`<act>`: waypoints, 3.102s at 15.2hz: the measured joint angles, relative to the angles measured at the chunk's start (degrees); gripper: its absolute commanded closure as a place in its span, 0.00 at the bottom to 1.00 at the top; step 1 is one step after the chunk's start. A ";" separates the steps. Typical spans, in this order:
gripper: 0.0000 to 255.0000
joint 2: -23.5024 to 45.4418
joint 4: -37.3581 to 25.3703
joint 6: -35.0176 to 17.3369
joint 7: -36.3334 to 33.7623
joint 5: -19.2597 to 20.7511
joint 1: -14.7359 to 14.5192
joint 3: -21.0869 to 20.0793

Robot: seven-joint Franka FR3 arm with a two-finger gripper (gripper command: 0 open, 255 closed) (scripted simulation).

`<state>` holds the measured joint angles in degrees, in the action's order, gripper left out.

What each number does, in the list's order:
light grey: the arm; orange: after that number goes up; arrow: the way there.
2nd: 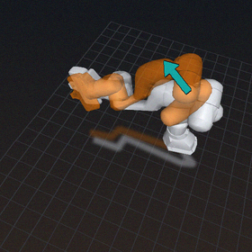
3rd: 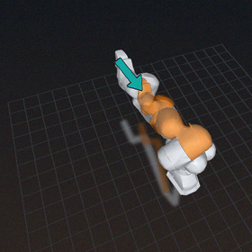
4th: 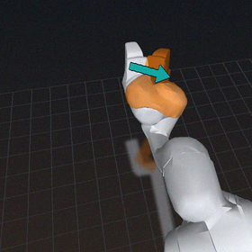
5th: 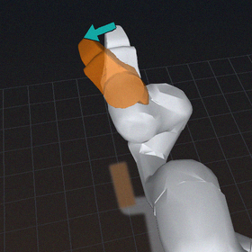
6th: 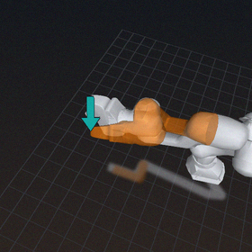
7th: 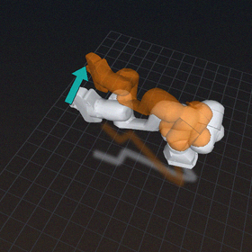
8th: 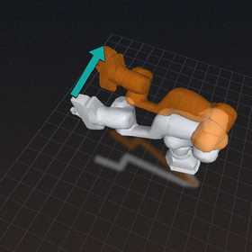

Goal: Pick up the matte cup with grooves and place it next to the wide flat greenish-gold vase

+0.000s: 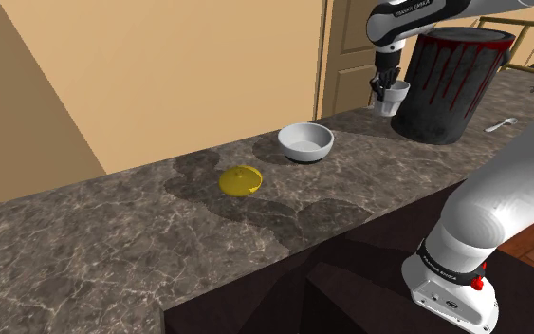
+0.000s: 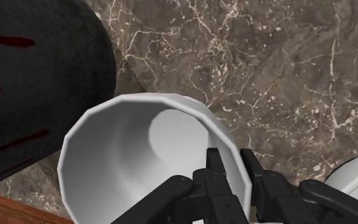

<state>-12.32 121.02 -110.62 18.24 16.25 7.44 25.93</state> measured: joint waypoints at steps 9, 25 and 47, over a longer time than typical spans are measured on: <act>1.00 -1.48 -3.24 5.31 -2.33 -0.33 -1.29 -2.44; 1.00 -0.81 -3.95 9.95 -23.69 -4.55 -10.29 -16.77; 1.00 11.33 -11.69 8.38 -41.31 -8.09 -18.29 -26.98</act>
<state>-0.98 109.33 -102.24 -23.07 8.16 -10.85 -1.05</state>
